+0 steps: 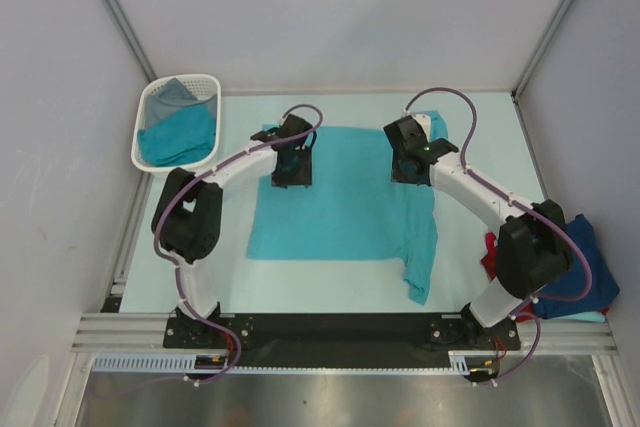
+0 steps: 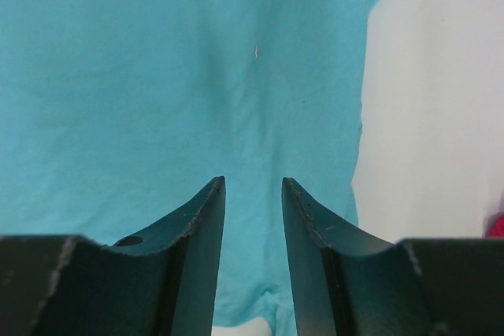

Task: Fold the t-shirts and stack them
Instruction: Flatten out the tshirt

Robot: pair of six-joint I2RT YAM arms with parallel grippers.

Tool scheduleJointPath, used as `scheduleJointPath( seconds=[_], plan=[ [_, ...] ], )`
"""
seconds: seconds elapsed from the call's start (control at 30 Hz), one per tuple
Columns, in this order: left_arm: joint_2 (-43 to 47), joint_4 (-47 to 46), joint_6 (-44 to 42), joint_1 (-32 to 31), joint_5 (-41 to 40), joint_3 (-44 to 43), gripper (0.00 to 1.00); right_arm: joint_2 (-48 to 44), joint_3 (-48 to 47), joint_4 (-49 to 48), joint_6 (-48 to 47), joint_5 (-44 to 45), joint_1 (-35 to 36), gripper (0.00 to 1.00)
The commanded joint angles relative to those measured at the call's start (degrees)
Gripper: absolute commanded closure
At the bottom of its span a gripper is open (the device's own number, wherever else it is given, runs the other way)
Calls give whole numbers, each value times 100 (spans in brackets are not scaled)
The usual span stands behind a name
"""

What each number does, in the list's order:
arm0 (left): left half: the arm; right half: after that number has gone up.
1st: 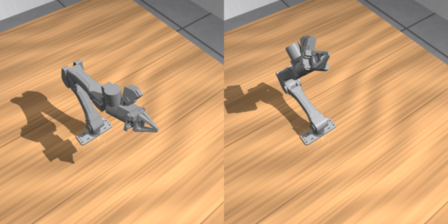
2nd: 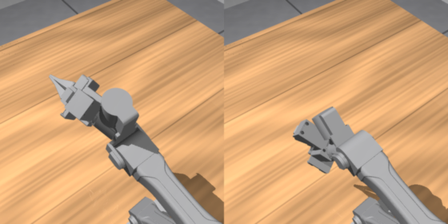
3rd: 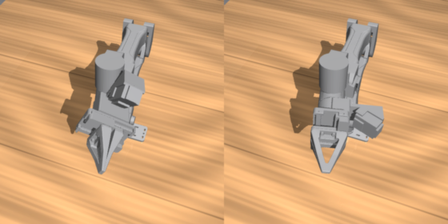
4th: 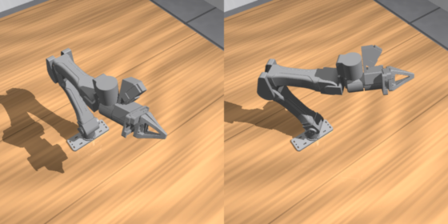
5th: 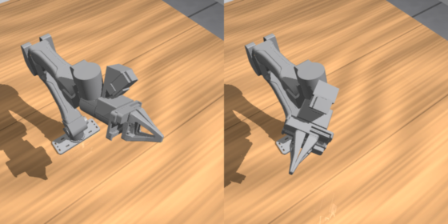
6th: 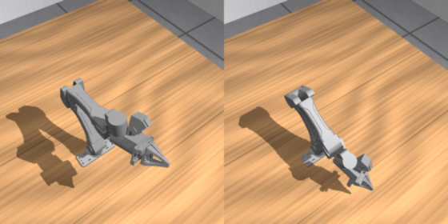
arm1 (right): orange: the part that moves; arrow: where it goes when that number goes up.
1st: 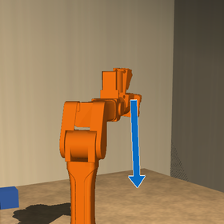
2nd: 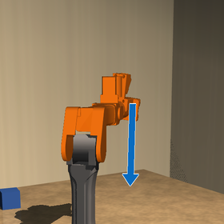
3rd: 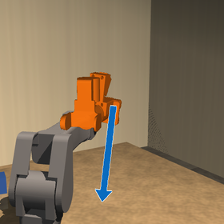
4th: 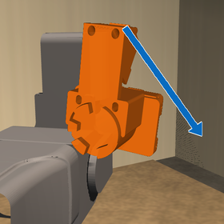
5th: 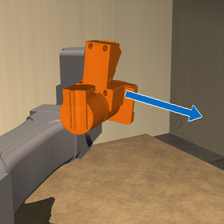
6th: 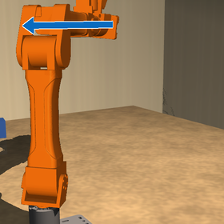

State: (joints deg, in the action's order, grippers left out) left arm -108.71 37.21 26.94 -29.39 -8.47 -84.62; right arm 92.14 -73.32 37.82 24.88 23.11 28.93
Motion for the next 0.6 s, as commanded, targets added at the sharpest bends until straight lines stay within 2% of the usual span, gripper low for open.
scheduleJointPath(
  seconds=[0.0, 0.27, 0.57],
  plan=[
    [270, -214, 101, 214, 12, 533, 40, -275, -16, -117, 87, 114, -36, 60],
    [210, -223, 57, 205, -32, 780, 42, -372, 90, -82, 183, 132, -36, 60],
    [-291, -232, 83, 205, 188, 675, 48, -548, 257, -3, 201, 176, -54, 60]
  ],
)
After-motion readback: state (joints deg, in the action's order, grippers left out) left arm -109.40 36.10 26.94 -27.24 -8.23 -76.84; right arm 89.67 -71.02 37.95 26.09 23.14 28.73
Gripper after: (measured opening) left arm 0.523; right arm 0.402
